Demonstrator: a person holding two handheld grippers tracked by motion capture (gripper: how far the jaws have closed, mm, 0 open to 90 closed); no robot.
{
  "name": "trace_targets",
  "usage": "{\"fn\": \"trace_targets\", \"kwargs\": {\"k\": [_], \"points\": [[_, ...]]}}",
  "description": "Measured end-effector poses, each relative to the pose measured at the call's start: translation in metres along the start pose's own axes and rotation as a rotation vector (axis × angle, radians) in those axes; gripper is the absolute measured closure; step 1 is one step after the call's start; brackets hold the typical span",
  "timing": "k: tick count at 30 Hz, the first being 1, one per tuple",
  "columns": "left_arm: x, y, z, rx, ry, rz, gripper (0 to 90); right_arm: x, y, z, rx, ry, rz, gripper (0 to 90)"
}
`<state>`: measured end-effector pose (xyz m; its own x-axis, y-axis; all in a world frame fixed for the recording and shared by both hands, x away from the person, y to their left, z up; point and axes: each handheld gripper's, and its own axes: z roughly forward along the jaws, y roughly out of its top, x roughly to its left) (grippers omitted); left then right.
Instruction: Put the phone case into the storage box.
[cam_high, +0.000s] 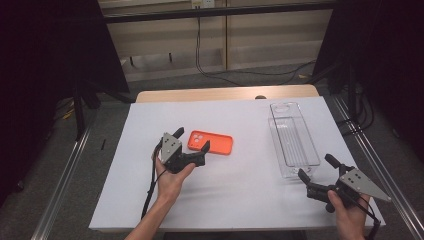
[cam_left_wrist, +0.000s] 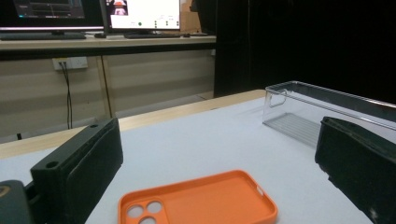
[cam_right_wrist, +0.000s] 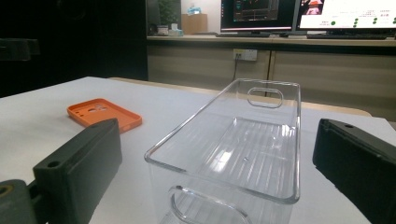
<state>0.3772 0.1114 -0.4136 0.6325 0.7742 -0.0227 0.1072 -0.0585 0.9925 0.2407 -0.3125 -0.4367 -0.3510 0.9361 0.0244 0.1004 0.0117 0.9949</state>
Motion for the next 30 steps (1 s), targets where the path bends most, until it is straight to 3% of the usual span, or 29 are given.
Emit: {"fn": "trace_targets", "kwargs": {"k": [4,15,19,25,27,30], "points": [[-0.001,0.002,0.007,0.005,0.003,0.022,2.4,0.004,0.001,-0.002,-0.007,0.013,-0.009,1.0],[0.002,0.005,0.029,0.003,0.005,0.014,5.9,0.002,0.001,-0.001,-0.002,0.007,-0.015,1.0],[0.0,0.005,0.034,-0.017,-0.023,0.005,3.9,0.003,0.001,-0.001,-0.004,0.014,-0.011,1.0],[-0.001,0.007,0.04,-0.018,-0.022,0.038,13.8,0.003,0.001,-0.001,-0.009,0.019,-0.018,1.0],[0.0,0.007,0.043,-0.024,-0.02,0.053,23.5,0.003,0.001,0.0,-0.007,0.017,-0.014,1.0],[0.002,0.007,0.044,-0.018,-0.023,0.056,30.5,0.003,0.001,-0.001,-0.005,0.019,-0.018,1.0]]}}
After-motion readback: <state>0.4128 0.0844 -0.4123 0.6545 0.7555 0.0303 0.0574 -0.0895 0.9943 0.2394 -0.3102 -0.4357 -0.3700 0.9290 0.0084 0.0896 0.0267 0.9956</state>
